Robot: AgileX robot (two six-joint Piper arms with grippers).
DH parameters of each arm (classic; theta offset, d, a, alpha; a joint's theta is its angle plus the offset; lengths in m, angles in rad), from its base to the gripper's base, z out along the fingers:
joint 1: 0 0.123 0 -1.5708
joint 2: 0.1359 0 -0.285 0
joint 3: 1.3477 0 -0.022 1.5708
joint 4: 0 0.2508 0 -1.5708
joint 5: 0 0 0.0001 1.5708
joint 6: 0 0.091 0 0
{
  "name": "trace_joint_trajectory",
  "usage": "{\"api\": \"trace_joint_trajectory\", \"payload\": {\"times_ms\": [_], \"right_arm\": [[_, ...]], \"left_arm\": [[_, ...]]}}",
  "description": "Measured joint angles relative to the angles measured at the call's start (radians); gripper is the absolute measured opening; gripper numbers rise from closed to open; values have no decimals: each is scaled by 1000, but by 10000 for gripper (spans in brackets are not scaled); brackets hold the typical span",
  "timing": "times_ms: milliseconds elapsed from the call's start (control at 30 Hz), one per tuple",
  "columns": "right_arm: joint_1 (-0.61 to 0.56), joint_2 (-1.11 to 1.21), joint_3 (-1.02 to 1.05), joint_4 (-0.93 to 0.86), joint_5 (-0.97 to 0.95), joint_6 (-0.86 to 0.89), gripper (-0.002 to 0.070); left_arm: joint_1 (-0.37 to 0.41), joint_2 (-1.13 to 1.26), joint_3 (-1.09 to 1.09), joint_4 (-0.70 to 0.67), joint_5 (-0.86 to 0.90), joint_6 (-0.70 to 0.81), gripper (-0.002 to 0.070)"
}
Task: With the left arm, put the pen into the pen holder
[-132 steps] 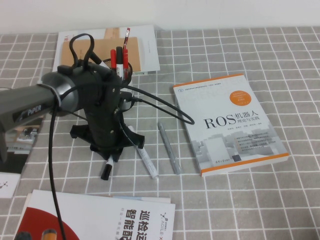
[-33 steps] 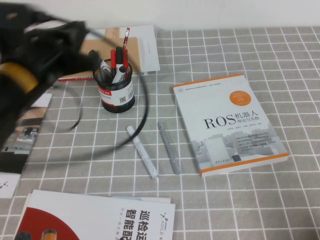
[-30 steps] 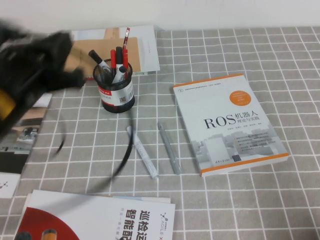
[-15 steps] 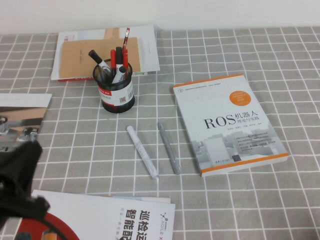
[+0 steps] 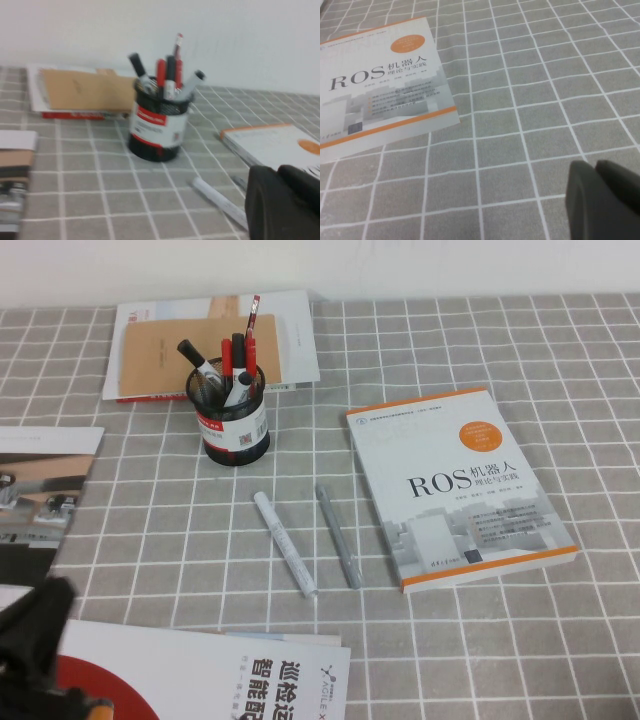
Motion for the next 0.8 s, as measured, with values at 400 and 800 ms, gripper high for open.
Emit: {"api": "trace_joint_trajectory", "payload": {"times_ms": [400,800], "right_arm": [[0,0,0,0,0,0,-15],[0,0,0,0,0,0,-15]], "left_arm": [[218,-381,50,-210,228,205,0],[291,-554,52,-185,620,280,0]]}}
